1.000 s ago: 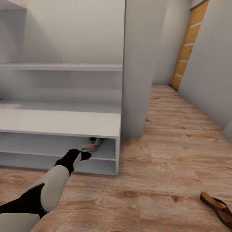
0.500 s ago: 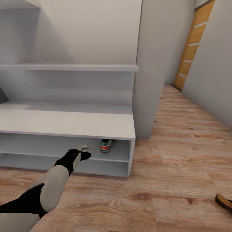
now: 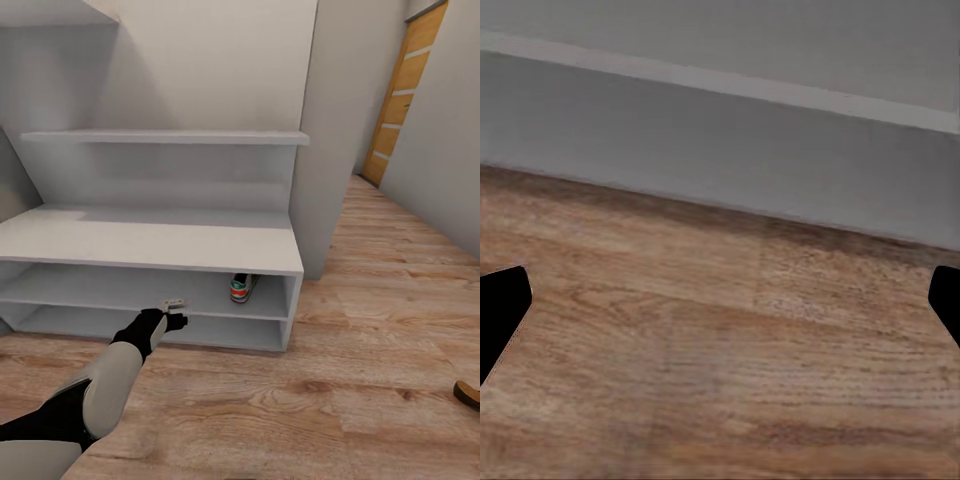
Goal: Pick up the two gym shoes and the two sandals from the corridor floor and place them onto the hallstand (shoe rack) in the corridor, making sure they are on the rack and not on the floor. Arrange them so the two gym shoes are next to each other and the two sandals are next to each other.
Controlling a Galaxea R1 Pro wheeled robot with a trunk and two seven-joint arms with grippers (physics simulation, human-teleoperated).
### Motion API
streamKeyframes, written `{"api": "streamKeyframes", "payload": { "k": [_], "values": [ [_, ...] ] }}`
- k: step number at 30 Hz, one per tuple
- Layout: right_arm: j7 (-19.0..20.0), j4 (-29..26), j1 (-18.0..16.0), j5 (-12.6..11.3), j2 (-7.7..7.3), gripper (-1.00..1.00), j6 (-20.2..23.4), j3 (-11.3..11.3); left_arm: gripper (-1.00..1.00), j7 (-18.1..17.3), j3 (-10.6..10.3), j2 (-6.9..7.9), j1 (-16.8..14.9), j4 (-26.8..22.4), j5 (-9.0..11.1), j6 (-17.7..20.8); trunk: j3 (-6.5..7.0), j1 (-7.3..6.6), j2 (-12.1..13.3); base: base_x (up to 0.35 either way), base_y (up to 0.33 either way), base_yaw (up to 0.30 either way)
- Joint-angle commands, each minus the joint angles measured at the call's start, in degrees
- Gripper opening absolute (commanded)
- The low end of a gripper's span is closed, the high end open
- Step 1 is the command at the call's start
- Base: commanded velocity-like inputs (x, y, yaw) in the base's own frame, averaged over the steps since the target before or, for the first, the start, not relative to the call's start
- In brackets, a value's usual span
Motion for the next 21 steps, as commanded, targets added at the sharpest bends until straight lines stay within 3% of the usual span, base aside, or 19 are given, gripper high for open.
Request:
{"api": "streamKeyframes", "payload": {
  "k": [1,5,10,12,15,21],
  "values": [
    [0.38,-0.11,-0.07,-0.03,0.01,-1.00,0.39,-0.16,1.00,0.03,0.26,-0.05,-0.02,-0.09,-0.11,0.24,-0.05,-0.04,-0.02,-0.271,0.232,0.000],
    [0.42,-0.11,-0.07,-0.01,0.18,-1.00,0.39,-0.11,1.00,-0.21,0.19,0.21,0.03,-0.09,-0.16,-0.10,-0.05,-0.04,-0.02,-0.272,0.230,0.000],
    [0.37,-0.11,-0.07,0.03,0.64,-1.00,0.39,-0.08,1.00,-0.79,0.18,2.71,0.56,0.01,0.01,-1.18,-0.05,-0.04,-0.02,-0.277,0.211,0.000],
    [0.36,-0.09,-0.07,0.04,0.68,-1.00,0.39,-0.08,1.00,-1.27,0.21,3.72,1.86,0.01,0.15,-3.28,-0.05,-0.04,-0.02,-0.281,0.198,0.000],
    [0.35,-0.04,-0.07,0.06,0.72,-1.00,0.39,-0.07,1.00,-3.26,0.25,5.23,5.78,0.03,0.26,-11.39,-0.05,-0.04,-0.02,-0.282,0.194,0.000],
    [0.35,0.09,-0.07,0.06,0.79,-1.00,0.39,0.06,1.00,-8.14,0.26,7.37,17.03,0.27,0.39,-32.38,-0.05,-0.04,-0.02,-0.281,0.199,0.000]
  ]
}}
